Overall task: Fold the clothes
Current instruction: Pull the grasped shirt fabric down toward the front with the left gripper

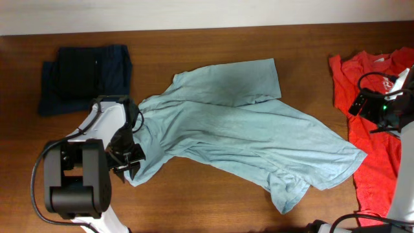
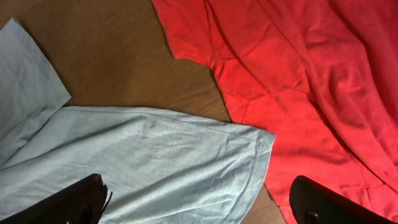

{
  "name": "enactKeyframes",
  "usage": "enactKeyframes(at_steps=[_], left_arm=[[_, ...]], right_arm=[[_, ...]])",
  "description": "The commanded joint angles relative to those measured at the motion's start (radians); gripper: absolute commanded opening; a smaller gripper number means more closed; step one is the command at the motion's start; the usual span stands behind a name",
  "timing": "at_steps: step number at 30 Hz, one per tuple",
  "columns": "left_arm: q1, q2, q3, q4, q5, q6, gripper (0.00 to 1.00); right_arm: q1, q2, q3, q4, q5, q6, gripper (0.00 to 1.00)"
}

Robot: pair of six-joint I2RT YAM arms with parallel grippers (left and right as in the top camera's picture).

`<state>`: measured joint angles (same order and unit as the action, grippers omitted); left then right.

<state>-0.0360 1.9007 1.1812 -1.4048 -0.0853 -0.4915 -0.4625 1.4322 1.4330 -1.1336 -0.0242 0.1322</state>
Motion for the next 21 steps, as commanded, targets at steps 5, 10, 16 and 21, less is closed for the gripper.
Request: enactKeyframes(at_steps=[5, 10, 16, 21], left_arm=[[0.066, -0.025, 0.0, -0.051, -0.018, 0.023, 0.29], [0.127, -0.05, 0.019, 0.072, -0.007, 0.036, 0.26], [0.162, -0.077, 0.025, 0.194, 0.066, 0.05, 0.01], [0.173, -0.078, 0.077, 0.198, 0.09, 0.142, 0.0]], right_arm=[[-0.003, -0.006, 0.011, 0.0, 0.009, 0.008, 0.99], [-0.003, -0.006, 0.011, 0.0, 0.009, 0.008, 0.99], [-0.003, -0.006, 0.011, 0.0, 0.009, 0.008, 0.99], [-0.003, -0.006, 0.011, 0.0, 0.009, 0.008, 0.99]])
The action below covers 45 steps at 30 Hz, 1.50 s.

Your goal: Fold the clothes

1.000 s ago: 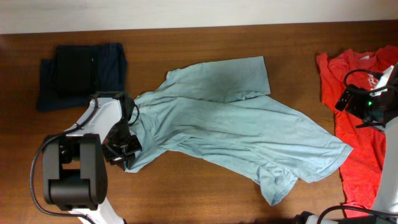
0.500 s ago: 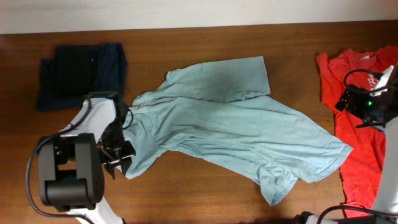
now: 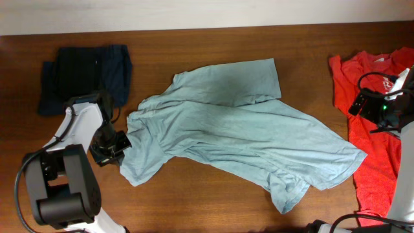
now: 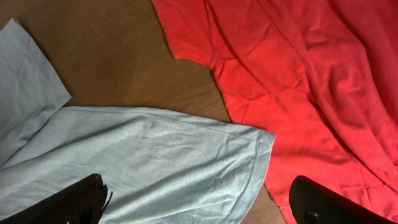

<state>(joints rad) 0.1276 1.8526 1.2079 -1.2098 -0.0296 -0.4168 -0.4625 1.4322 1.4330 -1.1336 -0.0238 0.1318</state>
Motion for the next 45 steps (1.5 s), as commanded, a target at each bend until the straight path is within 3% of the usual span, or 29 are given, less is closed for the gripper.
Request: enactKeyframes(at_steps=[1, 16, 31, 45], left_arm=[[0.01, -0.03, 0.058, 0.011, 0.039, 0.067, 0.0], [0.008, -0.029, 0.029, 0.227, 0.123, 0.074, 0.0], [0.008, -0.029, -0.159, 0.396, 0.118, 0.073, 0.0], [0.062, -0.029, -0.224, 0.291, -0.186, -0.043, 0.0]], right_arm=[[-0.003, -0.006, 0.011, 0.0, 0.009, 0.008, 0.99], [-0.003, -0.006, 0.011, -0.001, 0.009, 0.008, 0.99], [-0.003, -0.006, 0.011, -0.001, 0.009, 0.008, 0.99], [-0.003, -0.006, 0.011, 0.0, 0.009, 0.008, 0.99]])
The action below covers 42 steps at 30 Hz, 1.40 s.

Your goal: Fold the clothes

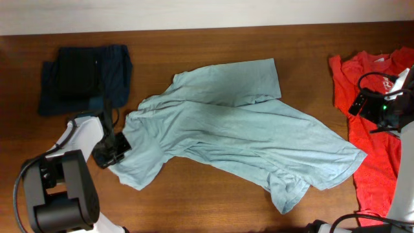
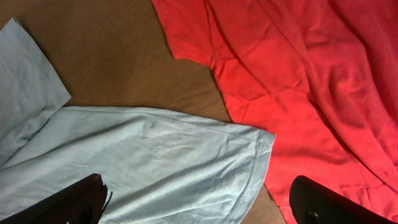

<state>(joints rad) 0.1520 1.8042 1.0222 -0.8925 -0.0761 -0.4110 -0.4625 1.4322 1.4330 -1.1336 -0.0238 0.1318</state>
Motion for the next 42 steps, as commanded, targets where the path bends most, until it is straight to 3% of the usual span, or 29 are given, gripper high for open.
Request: enactKeyframes(at_steps=[1, 12, 16, 20, 24, 28, 33, 42], left_arm=[[0.05, 0.02, -0.038, -0.029, -0.138, -0.051, 0.0], [0.155, 0.017, -0.026, -0.04, -0.133, -0.06, 0.0], [0.154, -0.006, 0.063, -0.094, -0.068, -0.06, 0.01], [0.154, -0.063, 0.22, -0.192, -0.014, -0.057, 0.13], [0.132, -0.129, 0.403, -0.212, 0.228, 0.092, 0.2], [0.057, -0.15, 0.595, -0.189, 0.467, 0.265, 0.21], [-0.097, -0.148, 0.739, -0.132, 0.434, 0.312, 0.0], [-0.398, -0.064, 0.767, 0.184, 0.323, 0.312, 0.0]], right_arm=[[-0.003, -0.006, 0.011, 0.0, 0.009, 0.008, 0.99], [-0.003, -0.006, 0.011, 0.0, 0.009, 0.008, 0.99], [-0.003, -0.005, 0.011, 0.0, 0.009, 0.008, 0.99], [-0.003, -0.005, 0.011, 0.0, 0.009, 0.008, 0.98], [-0.003, -0.005, 0.011, 0.0, 0.009, 0.008, 0.99], [-0.003, -0.005, 0.011, 0.0, 0.009, 0.008, 0.99], [-0.003, -0.005, 0.011, 0.0, 0.009, 0.008, 0.99], [-0.003, -0.005, 0.011, 0.0, 0.009, 0.008, 0.99]])
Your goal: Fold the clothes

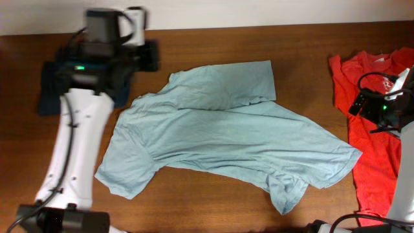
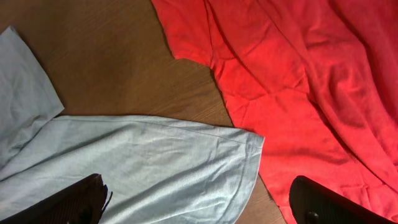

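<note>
A light blue T-shirt (image 1: 233, 129) lies spread and wrinkled across the middle of the table, one sleeve at the front left. Its hem corner (image 2: 186, 162) shows in the right wrist view. My left arm reaches to the back left, where the left gripper (image 1: 147, 57) is above the shirt's far left edge; its jaws are blurred. My right gripper (image 2: 196, 190) hangs wide open over the hem corner, holding nothing, and appears in the overhead view at the right edge (image 1: 381, 107).
A red shirt (image 1: 378, 162) lies crumpled at the right end of the table, next to the blue hem, also in the right wrist view (image 2: 298, 74). Dark navy folded clothes (image 1: 48, 97) sit at the back left, partly under my left arm. Bare wood table (image 1: 194, 207) runs along the front.
My left arm has gone from the shirt's front left edge to the back left. The left sleeve now lies flatter and farther to the front left. The hem has shifted slightly left.
At first my left gripper was at the shirt's bunched left edge. Then it was farther left with that edge drawn out, and it stayed there. Now it is off the cloth at the back left and the sleeve lies spread. My right gripper stayed open throughout.
</note>
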{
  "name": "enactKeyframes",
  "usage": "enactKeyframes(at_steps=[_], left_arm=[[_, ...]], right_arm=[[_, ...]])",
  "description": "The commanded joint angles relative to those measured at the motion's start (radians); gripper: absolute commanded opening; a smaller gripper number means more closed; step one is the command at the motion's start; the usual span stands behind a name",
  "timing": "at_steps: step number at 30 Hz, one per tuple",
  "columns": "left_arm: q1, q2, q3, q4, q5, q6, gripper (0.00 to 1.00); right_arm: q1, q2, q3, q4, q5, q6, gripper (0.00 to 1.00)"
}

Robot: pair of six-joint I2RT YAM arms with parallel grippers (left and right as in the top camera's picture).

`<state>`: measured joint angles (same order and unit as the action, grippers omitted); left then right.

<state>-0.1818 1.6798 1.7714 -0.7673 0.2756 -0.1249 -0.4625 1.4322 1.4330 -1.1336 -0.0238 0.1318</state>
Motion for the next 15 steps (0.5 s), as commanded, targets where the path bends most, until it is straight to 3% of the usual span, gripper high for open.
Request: enactKeyframes(at_steps=[1, 15], left_arm=[[-0.08, 0.084, 0.018, 0.082, -0.029, 0.026, 0.0], [-0.214, 0.498, 0.02, 0.342, -0.029, 0.051, 0.0]], right_arm=[[-0.003, -0.005, 0.011, 0.0, 0.009, 0.008, 0.99], [-0.003, -0.005, 0.011, 0.0, 0.009, 0.008, 0.99]])
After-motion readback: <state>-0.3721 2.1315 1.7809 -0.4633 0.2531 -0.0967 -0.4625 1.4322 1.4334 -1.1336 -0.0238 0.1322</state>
